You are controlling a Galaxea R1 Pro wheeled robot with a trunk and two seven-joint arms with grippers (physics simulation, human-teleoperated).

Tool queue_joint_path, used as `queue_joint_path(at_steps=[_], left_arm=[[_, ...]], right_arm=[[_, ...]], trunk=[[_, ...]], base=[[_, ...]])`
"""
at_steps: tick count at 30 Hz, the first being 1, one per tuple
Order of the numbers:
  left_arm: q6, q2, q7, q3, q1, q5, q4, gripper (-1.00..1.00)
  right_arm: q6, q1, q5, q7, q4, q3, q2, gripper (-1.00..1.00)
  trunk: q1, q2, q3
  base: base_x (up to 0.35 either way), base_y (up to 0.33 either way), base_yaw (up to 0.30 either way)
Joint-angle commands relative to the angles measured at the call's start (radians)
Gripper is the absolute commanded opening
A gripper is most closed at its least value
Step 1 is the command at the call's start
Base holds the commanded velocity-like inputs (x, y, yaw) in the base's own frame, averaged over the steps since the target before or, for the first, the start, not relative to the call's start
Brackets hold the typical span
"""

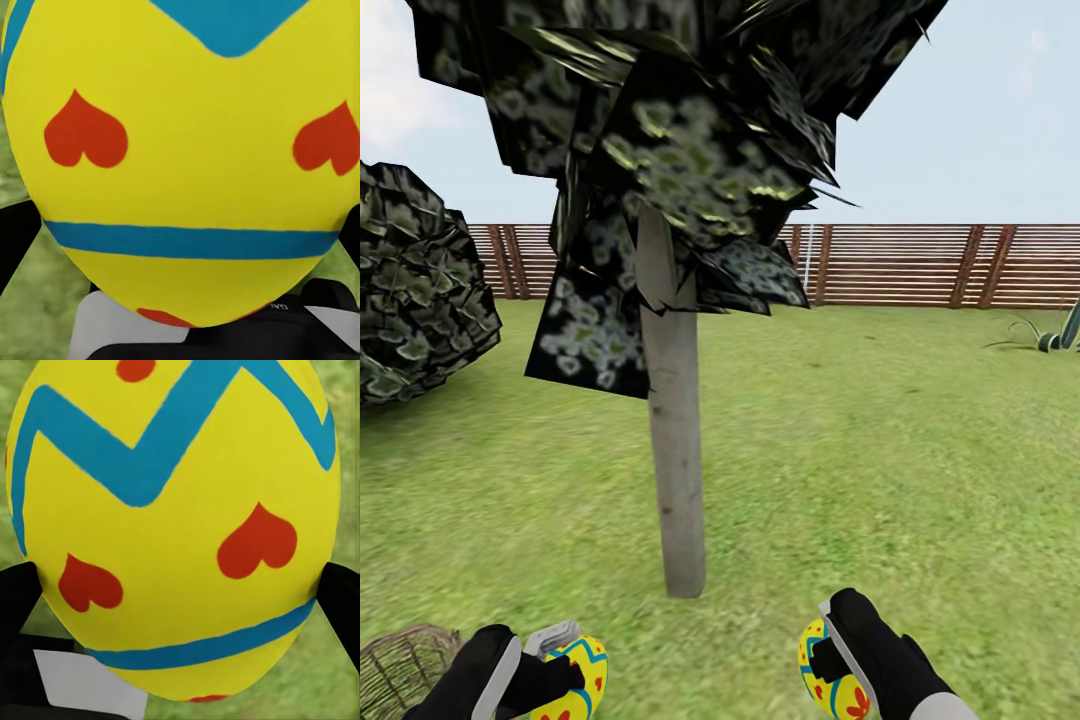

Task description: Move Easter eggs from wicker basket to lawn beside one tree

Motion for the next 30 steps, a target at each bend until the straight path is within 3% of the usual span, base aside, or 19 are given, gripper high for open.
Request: queue_joint_path(at_steps=[1,6,7,9,10,18,27,30], left_arm=[[0.005,0.0,-0.005,0.003,-0.001,-0.004,-0.001,-1.0],[0.012,0.001,-0.01,-0.008,-0.001,-0.004,-0.004,-1.0],[0.012,0.001,-0.012,-0.022,-0.001,-0.004,-0.003,-1.0],[0.013,0.002,-0.003,-0.087,-0.001,-0.005,-0.009,-1.0],[0.011,0.005,0.003,-0.091,-0.001,-0.007,-0.016,-1.0],[0.008,0.011,0.002,-0.086,-0.001,-0.001,-0.02,-1.0],[0.007,0.021,0.002,-0.085,-0.001,0.0,-0.019,-1.0],[0.008,0.021,0.001,-0.086,-0.001,0.001,-0.018,-1.0]], right_arm=[[0.005,-0.001,0.002,-0.001,-0.001,0.002,-0.002,-1.0],[0.005,-0.001,0.001,-0.001,-0.001,-0.003,-0.01,-1.0],[0.005,-0.001,0.001,-0.001,-0.001,-0.003,-0.014,-1.0],[0.004,-0.001,0.0,-0.001,-0.001,-0.005,-0.025,-1.0],[0.003,-0.001,-0.002,0.0,-0.001,-0.005,-0.032,-1.0],[0.003,-0.001,-0.006,0.001,-0.001,-0.006,-0.034,-1.0],[0.003,-0.001,-0.007,0.001,-0.002,-0.009,-0.036,-1.0],[0.003,-0.001,-0.003,0.001,-0.003,-0.065,-0.034,-1.0]], trunk=[[0.0,-0.001,-0.001],[0.0,-0.001,-0.001],[0.0,-0.001,-0.001],[0.0,-0.001,-0.001],[0.0,-0.001,-0.001],[0.0,-0.001,-0.001],[0.035,-0.064,-0.029],[0.046,-0.085,-0.039]], base=[[0.023,-0.021,0.0],[0.003,-0.003,0.0],[0.0,0.0,0.0],[0.0,0.0,0.0],[0.0,0.0,0.0],[0.0,0.0,0.0],[0.0,0.0,0.0],[0.0,0.0,0.0]])
